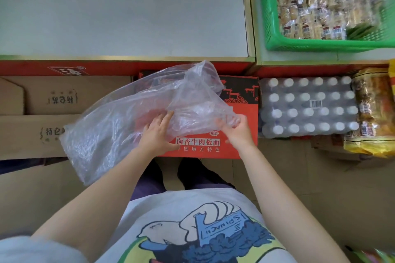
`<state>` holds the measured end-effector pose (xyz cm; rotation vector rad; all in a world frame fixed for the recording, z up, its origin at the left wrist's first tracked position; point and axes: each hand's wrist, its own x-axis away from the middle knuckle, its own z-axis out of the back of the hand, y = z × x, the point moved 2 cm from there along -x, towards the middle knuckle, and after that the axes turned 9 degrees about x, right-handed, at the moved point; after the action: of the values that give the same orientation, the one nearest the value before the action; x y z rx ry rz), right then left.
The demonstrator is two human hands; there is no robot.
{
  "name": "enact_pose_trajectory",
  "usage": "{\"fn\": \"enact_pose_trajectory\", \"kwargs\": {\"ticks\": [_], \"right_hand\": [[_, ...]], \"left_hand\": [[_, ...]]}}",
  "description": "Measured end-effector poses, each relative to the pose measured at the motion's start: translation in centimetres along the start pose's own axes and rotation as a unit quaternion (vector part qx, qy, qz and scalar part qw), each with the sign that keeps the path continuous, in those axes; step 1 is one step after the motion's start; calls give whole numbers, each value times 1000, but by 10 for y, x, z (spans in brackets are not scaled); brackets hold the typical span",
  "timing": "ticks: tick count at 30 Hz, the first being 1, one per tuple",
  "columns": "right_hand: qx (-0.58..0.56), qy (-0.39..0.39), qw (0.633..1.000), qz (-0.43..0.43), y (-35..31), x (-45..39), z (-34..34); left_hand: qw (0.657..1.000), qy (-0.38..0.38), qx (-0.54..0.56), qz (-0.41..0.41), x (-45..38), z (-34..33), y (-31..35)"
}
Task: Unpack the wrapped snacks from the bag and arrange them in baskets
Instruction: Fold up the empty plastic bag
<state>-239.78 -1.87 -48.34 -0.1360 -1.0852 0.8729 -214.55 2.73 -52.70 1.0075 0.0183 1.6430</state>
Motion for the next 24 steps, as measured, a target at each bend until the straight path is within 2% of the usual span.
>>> {"fn": "enact_pose_trajectory", "kwargs": {"ticks": [2,7,13,15,16,18,20,22,24], "right_hand": [[32,-49,998,-19,4,-1,-10],[-24,71,996,-41,16,-13,24],[-51,99,994,-23,13,-13,66],[-61,68,996,21,4,-8,71],[-53,26,997,57,-2,-4,70],[6,-75,992,104,-15,3,60],[91,-98,983,125,-21,1,45],[138,-30,982,129,-26,-9,39],[124,61,985,107,-25,-19,43]], "left_hand": [[1000,0,2,6,0,0,0],[1000,0,11,11,-2,1,-2],[999,-12,22,28,-4,2,7],[999,-24,31,37,-7,5,12],[998,-29,32,41,-8,7,15],[998,-38,28,43,-11,8,19],[998,-46,24,42,-12,9,22],[997,-53,25,43,-14,10,23],[997,-57,28,45,-14,11,22]]}}
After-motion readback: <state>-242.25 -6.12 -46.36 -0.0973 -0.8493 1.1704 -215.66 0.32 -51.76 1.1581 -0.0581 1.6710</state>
